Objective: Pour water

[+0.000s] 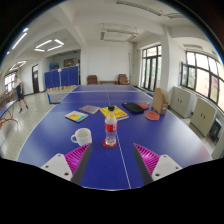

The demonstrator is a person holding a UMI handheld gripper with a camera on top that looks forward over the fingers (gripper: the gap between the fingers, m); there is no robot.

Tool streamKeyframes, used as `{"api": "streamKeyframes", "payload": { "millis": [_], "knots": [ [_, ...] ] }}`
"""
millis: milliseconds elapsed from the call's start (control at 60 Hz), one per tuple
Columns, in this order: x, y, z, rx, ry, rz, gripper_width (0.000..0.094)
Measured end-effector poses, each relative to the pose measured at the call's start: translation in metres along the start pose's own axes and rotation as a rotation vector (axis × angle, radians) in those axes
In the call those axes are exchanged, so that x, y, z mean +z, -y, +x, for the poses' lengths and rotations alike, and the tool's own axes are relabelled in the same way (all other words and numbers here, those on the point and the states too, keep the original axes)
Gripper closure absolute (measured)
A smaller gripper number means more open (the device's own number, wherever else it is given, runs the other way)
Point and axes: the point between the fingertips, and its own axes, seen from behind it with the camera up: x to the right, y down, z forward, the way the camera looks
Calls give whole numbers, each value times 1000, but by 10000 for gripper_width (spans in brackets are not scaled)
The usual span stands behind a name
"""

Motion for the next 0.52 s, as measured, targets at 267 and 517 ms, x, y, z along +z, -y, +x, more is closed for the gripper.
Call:
{"api": "streamKeyframes", "payload": {
  "millis": [267, 517],
  "knots": [
    [-128, -43, -13, -30, -40, 1, 83],
    [-171, -54, -26, -8, -28, 16, 81]
  ]
}}
